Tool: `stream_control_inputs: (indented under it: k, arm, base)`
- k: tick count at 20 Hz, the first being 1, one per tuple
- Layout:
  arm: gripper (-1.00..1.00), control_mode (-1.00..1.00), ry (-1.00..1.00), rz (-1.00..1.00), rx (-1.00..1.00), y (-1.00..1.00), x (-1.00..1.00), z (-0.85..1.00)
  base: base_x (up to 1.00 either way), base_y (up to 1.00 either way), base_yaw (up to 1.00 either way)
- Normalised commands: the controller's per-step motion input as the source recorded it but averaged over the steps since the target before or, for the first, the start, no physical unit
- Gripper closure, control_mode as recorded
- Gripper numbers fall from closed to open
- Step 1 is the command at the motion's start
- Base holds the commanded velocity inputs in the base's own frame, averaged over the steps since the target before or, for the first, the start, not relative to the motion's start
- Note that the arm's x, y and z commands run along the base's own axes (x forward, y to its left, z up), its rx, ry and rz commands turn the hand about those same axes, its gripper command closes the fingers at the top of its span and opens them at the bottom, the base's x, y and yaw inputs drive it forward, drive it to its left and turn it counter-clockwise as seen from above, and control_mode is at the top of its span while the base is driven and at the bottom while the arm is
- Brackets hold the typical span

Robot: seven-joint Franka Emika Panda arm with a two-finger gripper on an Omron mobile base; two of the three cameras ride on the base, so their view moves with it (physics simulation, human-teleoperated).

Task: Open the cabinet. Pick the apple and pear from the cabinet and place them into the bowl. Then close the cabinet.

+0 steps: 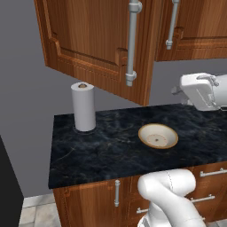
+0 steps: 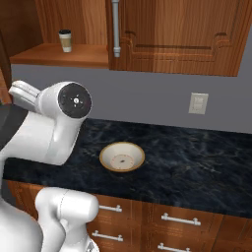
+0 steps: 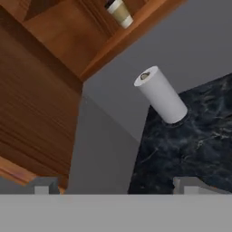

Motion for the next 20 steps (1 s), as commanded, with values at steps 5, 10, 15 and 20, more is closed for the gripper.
stream_control_inputs:
  k: [5,10,15,20]
  arm:
    - [-1.0,-1.0,0.0,0.32,0.14,0.37,0.74,0.0]
    - [-1.0,-1.0,0.0,0.27,0.11,0.71,0.74,0.0]
    - [-1.0,-1.0,0.03,0.25,0.1,0.83,0.67,0.0]
    - [-1.0,-1.0,0.02,0.26,0.07,0.99,0.11,0.0]
  base:
    - [0.0,0.0,0.0]
    - [0.0,0.0,0.0]
    - [0.0,0.0,0.0]
    - [0.0,0.0,0.0]
